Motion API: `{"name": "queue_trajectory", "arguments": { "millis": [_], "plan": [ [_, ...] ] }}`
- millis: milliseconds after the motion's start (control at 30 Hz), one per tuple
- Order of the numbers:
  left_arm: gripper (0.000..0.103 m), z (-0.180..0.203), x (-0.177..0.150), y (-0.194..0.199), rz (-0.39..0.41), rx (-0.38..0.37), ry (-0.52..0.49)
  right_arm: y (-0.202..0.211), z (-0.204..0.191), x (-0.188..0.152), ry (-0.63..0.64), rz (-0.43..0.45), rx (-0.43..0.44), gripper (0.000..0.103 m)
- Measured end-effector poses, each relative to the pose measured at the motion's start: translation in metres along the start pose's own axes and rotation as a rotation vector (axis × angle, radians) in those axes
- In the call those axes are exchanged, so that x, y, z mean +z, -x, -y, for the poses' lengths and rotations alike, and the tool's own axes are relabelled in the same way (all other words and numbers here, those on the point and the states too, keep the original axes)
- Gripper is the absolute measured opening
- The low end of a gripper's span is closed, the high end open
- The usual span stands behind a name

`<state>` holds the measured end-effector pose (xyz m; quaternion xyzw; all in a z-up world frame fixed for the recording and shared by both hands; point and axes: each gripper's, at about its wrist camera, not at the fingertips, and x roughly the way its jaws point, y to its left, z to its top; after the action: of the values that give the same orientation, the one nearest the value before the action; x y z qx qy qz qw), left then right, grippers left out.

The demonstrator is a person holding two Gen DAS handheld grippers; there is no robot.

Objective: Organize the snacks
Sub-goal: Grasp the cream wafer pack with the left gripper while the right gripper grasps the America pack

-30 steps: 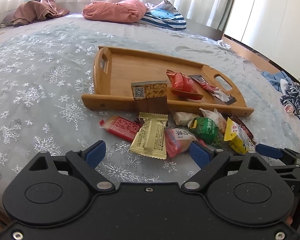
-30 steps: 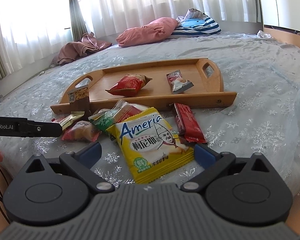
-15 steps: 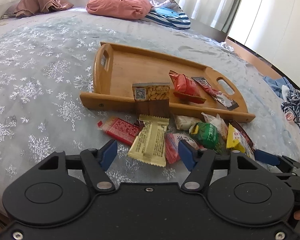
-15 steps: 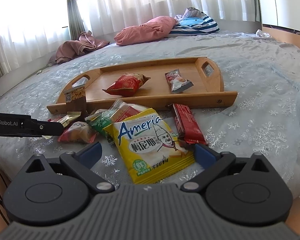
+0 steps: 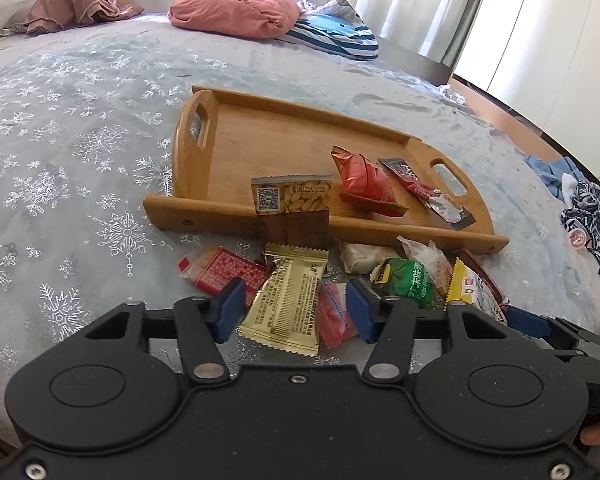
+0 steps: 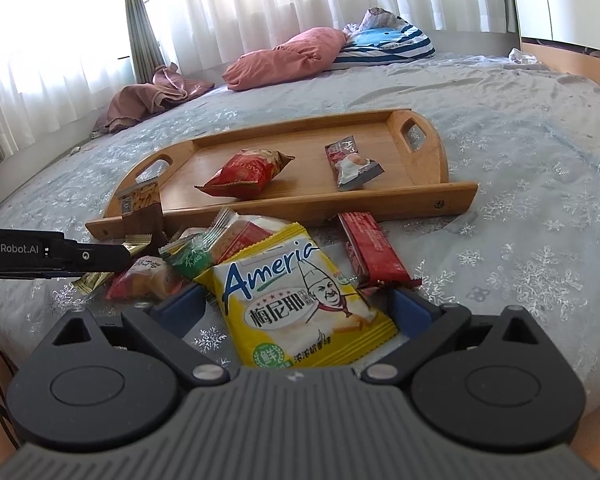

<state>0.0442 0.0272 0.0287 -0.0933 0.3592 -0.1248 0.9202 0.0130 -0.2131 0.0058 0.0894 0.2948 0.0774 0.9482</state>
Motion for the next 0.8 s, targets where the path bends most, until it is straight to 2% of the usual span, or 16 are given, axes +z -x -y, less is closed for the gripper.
{"name": "queue_trajectory", "arguments": {
  "millis": [67, 133, 333, 800],
  "plan": [
    [0.038, 0.001, -0.001, 0.000, -0.002, 0.005, -0.006, 0.001, -0.001, -0.001, -0.002, -0.002, 0.001, 0.099],
    [0.034, 0.003, -0.002, 0.001, -0.003, 0.013, -0.019, 0.003, -0.001, -0.002, 0.003, 0.001, 0.000, 0.094],
    [0.034, 0.007, -0.006, 0.007, -0.004, 0.020, -0.047, 0.014, -0.002, -0.007, 0.008, 0.019, -0.022, 0.082],
    [0.034, 0.006, -0.010, 0.016, -0.002, 0.031, -0.046, 0.033, -0.008, -0.015, -0.005, 0.029, -0.024, 0.074]
  ]
}}
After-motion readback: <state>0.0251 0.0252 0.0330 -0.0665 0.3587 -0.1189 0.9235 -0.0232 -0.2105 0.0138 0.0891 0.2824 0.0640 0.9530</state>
